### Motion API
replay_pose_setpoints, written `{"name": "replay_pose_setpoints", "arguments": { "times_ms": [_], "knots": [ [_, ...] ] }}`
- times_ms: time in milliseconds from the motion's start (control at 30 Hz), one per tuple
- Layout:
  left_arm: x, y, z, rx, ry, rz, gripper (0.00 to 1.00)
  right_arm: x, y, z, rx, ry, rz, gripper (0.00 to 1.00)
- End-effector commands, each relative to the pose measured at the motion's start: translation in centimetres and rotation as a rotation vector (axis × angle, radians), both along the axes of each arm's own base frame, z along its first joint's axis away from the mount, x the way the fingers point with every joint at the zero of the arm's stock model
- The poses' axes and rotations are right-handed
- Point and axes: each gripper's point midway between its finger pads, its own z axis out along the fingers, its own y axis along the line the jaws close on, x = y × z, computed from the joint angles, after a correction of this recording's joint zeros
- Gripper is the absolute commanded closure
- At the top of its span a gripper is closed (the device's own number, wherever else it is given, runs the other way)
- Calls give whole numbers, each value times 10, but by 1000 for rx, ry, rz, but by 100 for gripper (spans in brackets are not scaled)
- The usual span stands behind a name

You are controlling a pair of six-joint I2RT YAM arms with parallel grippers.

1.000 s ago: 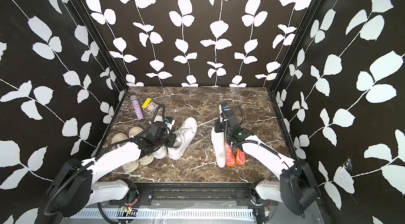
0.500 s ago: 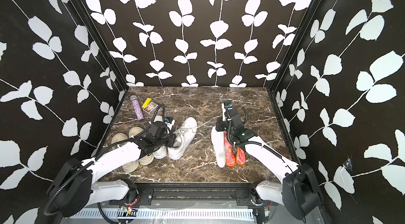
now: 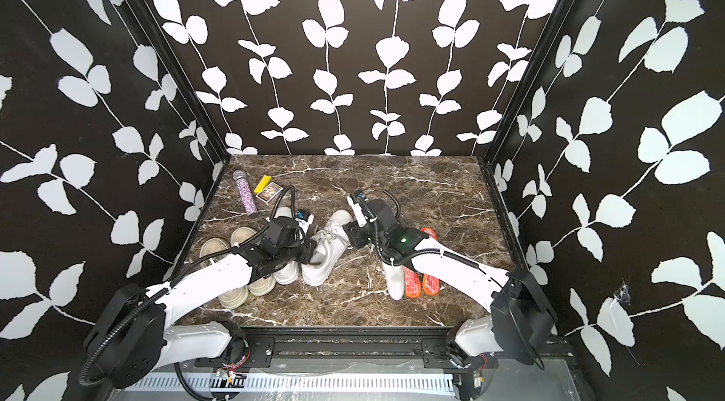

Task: Remove the insole from the shoe
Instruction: Untie the shoelace on the shoe.

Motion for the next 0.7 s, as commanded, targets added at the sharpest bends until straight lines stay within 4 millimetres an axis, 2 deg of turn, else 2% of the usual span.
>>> {"name": "replay_pose_setpoints", "arguments": {
  "times_ms": [0, 200, 300, 400, 667],
  "knots": [
    [4, -19, 20, -74, -51, -63, 100, -1, 16, -2, -59, -23, 51, 35],
    [0, -30, 25, -77, -62, -112, 100, 1, 41, -23, -92, 35, 97, 36],
    [-1, -31, 25, -77, -60, -113, 100, -4, 49, -19, -80, 39, 126, 37],
    [-1, -30, 23, -74, -60, -112, 100, -4, 51, -34, -103, 63, 124, 37],
    [-1, -31, 22, -79, -58, -117, 100, -4, 52, -54, -135, 103, 121, 43]
  ]
}}
